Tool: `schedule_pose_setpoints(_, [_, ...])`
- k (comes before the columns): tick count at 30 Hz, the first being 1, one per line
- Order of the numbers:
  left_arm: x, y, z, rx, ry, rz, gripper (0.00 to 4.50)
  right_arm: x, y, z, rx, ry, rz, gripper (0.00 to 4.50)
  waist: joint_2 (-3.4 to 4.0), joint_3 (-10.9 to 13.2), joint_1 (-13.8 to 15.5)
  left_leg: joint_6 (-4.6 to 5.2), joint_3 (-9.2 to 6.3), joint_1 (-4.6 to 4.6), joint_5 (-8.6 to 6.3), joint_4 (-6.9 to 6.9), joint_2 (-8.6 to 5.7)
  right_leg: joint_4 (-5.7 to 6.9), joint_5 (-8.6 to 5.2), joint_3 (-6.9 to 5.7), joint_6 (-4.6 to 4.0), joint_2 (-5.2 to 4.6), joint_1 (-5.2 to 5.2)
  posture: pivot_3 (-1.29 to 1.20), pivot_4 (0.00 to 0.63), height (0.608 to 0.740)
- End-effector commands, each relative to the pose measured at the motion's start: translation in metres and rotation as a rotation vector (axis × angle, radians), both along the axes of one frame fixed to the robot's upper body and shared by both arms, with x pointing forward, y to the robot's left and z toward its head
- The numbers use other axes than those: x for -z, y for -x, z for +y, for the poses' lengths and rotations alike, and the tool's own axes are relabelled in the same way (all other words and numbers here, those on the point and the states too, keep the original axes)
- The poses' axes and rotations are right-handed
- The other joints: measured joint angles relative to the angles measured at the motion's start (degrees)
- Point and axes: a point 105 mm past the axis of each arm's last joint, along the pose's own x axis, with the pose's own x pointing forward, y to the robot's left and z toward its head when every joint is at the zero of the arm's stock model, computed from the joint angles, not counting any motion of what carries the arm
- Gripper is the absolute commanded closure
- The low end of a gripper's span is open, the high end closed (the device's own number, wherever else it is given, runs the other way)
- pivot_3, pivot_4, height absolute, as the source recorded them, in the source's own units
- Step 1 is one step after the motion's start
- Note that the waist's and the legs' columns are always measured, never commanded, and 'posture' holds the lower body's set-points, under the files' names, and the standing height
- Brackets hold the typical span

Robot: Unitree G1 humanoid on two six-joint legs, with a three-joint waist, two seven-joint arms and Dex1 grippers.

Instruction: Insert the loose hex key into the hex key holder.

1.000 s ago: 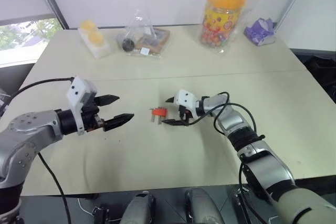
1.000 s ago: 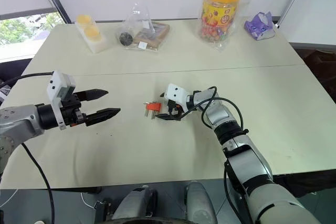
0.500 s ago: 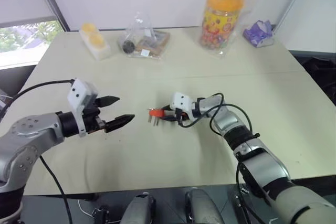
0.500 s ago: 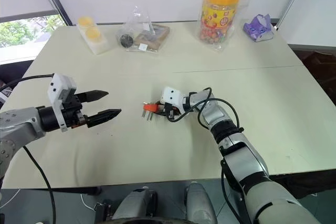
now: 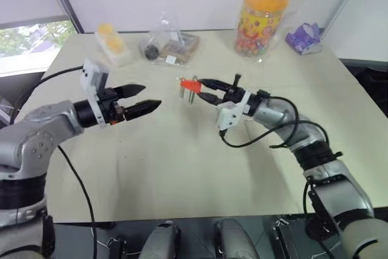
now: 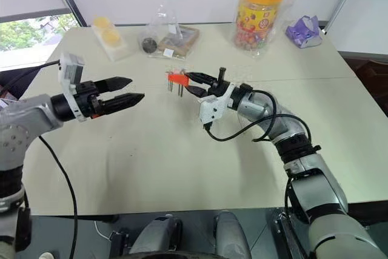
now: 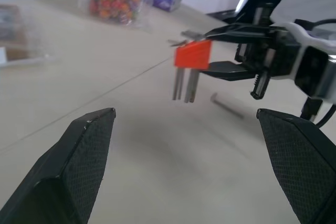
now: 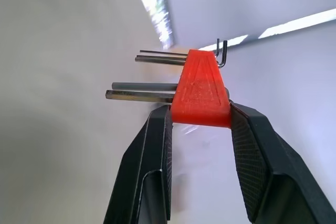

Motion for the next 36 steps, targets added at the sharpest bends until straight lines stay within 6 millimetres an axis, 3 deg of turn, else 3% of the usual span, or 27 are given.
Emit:
schedule_pose_setpoints(1, [-0.016, 0.0, -0.014, 0.091, 0.048, -0.016, 0.0, -0.031, 0.023, 0.009, -0.107, -0.017, -0.192, 3.5, -0.02, 0.0, 0.0, 0.0, 0.0, -0.01, 0.0, 0.0, -0.01, 0.0, 0.0, 0.0, 0.0, 0.0, 0.0, 0.0, 0.15, 0.74])
schedule_pose_setpoints(10, [-0.028, 0.005, -0.039, 0.244, 0.063, -0.019, 0.0, -0.027, 0.034, 0.015, -0.179, 0.038, -0.248, 3.5, -0.03, 0.0, -0.8, -0.01, 0.0, 0.0, 0.01, 0.0, 0.0, 0.0, 0.0, 0.01, 0.0, 0.05, 0.02, 0.0, 0.15, 0.74])
schedule_pose_setpoints(28, [-0.018, 0.006, -0.043, 0.245, 0.001, -0.047, 0.0, -0.023, 0.033, 0.017, -0.209, 0.09, -0.234, 3.5, -0.04, 0.0, -1.1, -0.07, -0.01, 0.04, 0.05, -0.15, 0.01, -0.01, 0.0, 0.03, 0.0, 0.07, -0.01, 0.0, 0.15, 0.74])
schedule_pose_setpoints(31, [-0.015, 0.005, -0.042, 0.237, -0.005, -0.047, 0.8, -0.023, 0.033, 0.017, -0.208, 0.09, -0.234, 3.5, -0.04, 0.0, -1.1, -0.07, -0.01, 0.03, 0.05, -0.15, 0.01, -0.01, 0.0, 0.03, 0.0, 0.07, -0.02, 0.0, 0.15, 0.74])
schedule_pose_setpoints(36, [-0.013, 0.006, -0.042, 0.239, -0.004, -0.046, 3.25, -0.024, 0.033, 0.018, -0.209, 0.091, -0.234, 3.5, -0.04, 0.0, -1.1, -0.07, -0.01, 0.03, 0.05, -0.15, 0.01, -0.01, 0.0, 0.03, 0.0, 0.07, -0.02, 0.0, 0.15, 0.74])
